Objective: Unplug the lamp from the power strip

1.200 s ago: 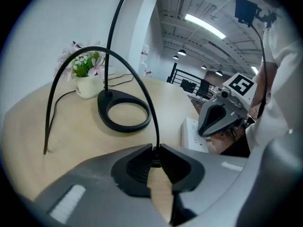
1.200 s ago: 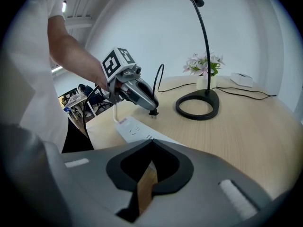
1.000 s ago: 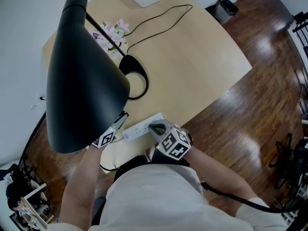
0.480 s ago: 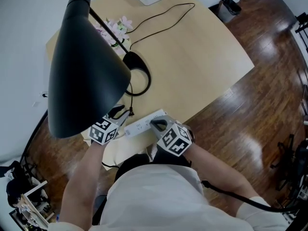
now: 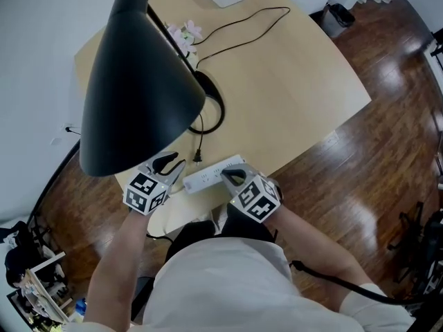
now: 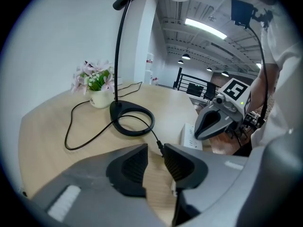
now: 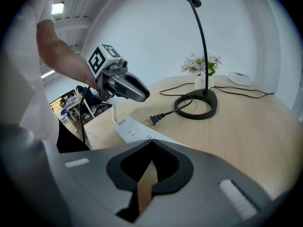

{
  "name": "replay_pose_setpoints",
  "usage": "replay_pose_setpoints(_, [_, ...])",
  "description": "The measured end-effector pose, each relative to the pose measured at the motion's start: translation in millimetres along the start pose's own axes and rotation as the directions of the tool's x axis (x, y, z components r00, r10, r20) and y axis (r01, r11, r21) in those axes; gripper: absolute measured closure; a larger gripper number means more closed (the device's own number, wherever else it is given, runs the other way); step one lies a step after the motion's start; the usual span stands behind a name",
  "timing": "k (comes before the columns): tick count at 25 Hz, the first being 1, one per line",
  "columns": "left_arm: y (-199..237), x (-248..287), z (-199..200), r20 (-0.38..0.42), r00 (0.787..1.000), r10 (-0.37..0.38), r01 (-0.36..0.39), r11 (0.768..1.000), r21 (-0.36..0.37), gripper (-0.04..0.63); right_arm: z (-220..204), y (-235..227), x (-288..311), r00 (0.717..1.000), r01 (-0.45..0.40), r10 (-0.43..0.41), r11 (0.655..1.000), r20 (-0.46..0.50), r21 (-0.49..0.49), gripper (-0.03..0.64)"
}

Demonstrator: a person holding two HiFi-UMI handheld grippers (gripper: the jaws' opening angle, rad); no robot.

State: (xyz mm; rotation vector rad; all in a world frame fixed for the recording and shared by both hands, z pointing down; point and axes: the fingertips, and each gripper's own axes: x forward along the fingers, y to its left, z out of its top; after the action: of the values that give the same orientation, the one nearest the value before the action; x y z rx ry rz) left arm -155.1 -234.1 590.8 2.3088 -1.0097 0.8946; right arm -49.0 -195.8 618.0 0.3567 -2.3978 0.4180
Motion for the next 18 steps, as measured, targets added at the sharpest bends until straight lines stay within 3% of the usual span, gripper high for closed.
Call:
replay_pose_setpoints(10, [-26, -52, -4, 0.104, 0.995, 0.001, -0.002, 1.000, 0.013, 0.479, 23, 18, -14, 0.997, 0.032, -0.029, 0.999, 0.072, -0.040, 0.609])
replay_pose_setpoints(15, [-47, -109, -25, 0.198, 0.980, -0.013, 0.009, 1.000, 0.025, 0.479, 38, 71, -45, 0.992, 0.063, -0.056, 0.997, 0.115, -0.054, 0.609])
replay_pose_setpoints(18, [-71, -157, -43, 0.279, 0.960, -0.015, 0.005, 0.999, 0.037, 0.479, 36, 113, -65, 0.986, 0.107, -0.098, 0.993, 0.136, -0.055, 0.609])
